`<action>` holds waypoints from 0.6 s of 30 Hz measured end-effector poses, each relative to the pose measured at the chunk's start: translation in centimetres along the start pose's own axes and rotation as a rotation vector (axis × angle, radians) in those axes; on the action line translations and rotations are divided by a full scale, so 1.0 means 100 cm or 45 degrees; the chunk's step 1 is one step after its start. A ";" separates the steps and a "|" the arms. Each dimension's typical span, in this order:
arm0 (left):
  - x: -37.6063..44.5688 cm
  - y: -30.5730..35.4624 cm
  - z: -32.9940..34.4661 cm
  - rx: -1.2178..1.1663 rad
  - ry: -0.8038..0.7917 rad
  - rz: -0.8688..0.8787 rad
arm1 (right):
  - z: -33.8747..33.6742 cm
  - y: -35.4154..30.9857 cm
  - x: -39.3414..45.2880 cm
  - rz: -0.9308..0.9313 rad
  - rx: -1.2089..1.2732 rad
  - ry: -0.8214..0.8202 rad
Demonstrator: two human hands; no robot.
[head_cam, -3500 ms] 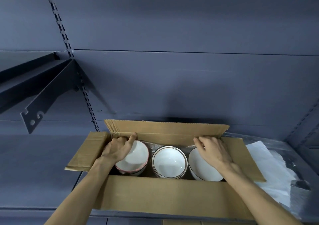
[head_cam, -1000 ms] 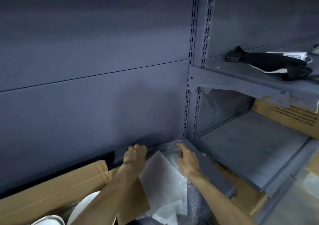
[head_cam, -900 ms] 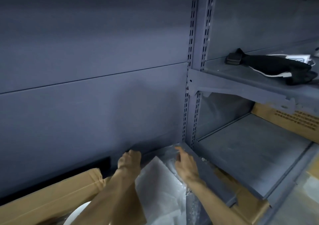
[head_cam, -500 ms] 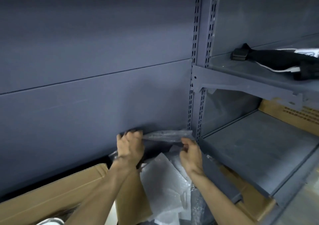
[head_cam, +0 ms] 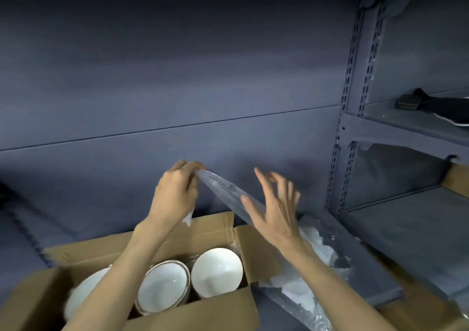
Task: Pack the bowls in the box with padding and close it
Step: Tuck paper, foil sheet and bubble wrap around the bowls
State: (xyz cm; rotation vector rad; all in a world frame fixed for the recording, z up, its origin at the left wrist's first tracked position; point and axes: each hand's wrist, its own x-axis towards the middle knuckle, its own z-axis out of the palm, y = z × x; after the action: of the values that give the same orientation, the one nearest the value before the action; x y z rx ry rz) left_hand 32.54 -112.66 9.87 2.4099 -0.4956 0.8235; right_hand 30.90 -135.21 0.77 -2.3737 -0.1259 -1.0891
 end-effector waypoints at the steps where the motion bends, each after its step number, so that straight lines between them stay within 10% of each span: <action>1: -0.006 -0.007 -0.014 -0.025 0.012 -0.011 | 0.003 -0.016 0.000 -0.058 0.002 -0.051; 11: -0.118 -0.107 -0.087 0.011 -0.088 -0.166 | 0.043 -0.114 -0.051 -0.284 0.353 -1.078; 18: -0.171 -0.146 -0.085 0.006 -0.458 -0.278 | 0.059 -0.105 -0.063 -0.329 0.097 -1.059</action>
State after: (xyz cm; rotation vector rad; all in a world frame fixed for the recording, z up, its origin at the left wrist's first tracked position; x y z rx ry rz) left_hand 23.23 -93.33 -0.91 2.5697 -0.3533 0.2983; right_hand 27.58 -122.51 -2.64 -2.6308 -0.7592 -0.1176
